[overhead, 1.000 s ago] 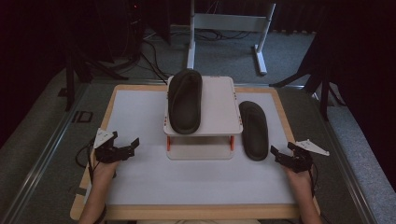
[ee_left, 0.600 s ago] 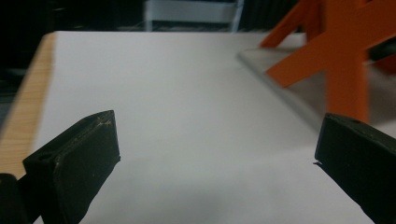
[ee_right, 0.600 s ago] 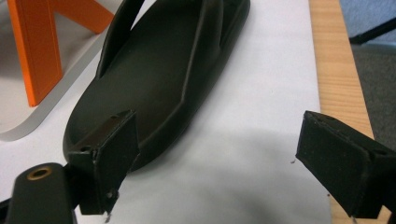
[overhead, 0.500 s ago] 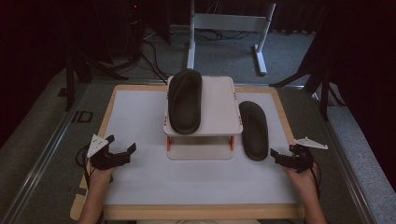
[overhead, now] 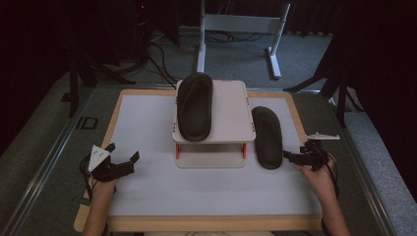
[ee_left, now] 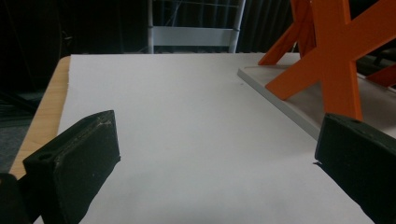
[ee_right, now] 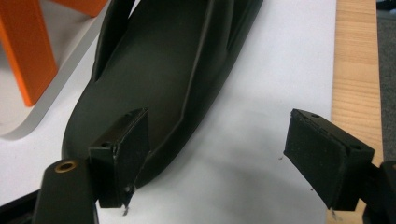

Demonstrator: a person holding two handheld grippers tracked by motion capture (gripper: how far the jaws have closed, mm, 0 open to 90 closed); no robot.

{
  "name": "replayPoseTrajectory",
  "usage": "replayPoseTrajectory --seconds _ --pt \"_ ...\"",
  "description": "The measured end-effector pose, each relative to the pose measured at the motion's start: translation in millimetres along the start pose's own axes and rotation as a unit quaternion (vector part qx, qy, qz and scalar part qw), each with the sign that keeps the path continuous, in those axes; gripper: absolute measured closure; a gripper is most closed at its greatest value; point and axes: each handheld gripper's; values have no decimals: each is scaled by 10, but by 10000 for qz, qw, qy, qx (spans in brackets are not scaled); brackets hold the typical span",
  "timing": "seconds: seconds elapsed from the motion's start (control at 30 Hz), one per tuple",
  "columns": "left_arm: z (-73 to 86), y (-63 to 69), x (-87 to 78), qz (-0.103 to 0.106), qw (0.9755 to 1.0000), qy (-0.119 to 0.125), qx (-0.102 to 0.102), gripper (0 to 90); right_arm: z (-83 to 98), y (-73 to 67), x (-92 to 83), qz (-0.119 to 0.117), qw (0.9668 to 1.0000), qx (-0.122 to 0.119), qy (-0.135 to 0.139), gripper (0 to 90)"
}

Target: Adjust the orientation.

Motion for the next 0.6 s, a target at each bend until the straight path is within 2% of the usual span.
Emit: replayPoseTrajectory --seconds 0.03,0.1,0.2,0.47,0.6 --pt "5 9 -2 1 10000 23 65 0 -29 9 8 -3 10000 13 -42 215" --pt "1 21 -8 162 9998 22 82 0 -80 23 18 -16 10000 42 -65 232" --pt "12 40 -7 140 9996 -42 238 0 -146 2 54 -44 9997 -76 -239 252" --pt "38 23 -20 99 9998 -67 157 0 -360 14 149 -99 9989 -5 -468 270" --pt "46 13 -37 110 9999 -17 88 0 -504 43 181 -140 9980 9 -616 322"
Point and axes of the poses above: each handheld gripper's, and its own axes: x roughly forward along the jaws, z roughly out of its underside, y roughly to its right, and after that the axes turned 10 degrees about z, right-handed
